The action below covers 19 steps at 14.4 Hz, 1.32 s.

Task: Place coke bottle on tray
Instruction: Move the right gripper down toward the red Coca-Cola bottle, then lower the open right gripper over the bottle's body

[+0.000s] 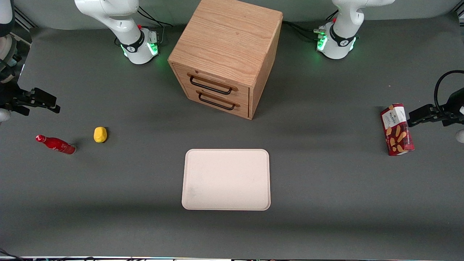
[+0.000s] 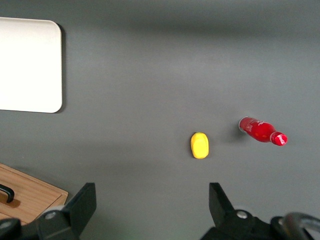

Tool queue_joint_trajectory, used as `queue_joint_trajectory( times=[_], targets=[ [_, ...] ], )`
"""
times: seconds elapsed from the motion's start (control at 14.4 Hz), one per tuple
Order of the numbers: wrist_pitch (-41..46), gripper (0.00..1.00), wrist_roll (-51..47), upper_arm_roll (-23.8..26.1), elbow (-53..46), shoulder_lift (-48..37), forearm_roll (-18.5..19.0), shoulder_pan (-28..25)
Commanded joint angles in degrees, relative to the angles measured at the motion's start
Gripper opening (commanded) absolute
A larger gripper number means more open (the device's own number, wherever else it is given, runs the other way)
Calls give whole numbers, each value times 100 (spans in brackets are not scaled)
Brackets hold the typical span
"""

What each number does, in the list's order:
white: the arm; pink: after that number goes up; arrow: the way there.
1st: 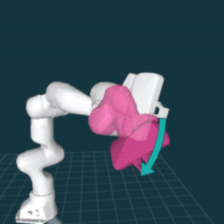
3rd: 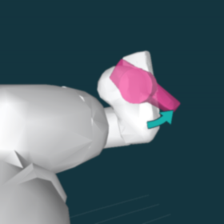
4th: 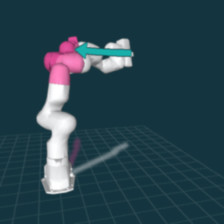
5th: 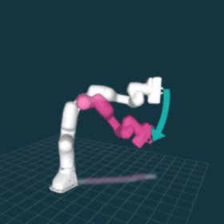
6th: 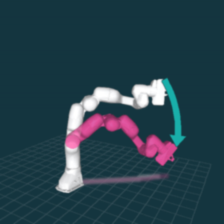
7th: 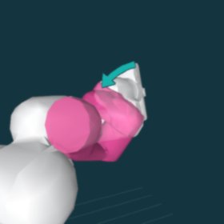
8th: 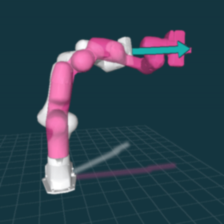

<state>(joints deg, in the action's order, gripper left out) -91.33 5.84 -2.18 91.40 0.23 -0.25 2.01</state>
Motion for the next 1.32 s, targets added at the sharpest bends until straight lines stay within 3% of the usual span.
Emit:
queue_joint_trajectory(
  times=[0.0,0.76,1.25],
  targets=[
    [71,100,487,-107,-105,65,104,211],
    [71,100,2815,-89,-1272,978,34,1828],
    [71,100,3327,-274,-1222,1129,16,2058]
  ],
)
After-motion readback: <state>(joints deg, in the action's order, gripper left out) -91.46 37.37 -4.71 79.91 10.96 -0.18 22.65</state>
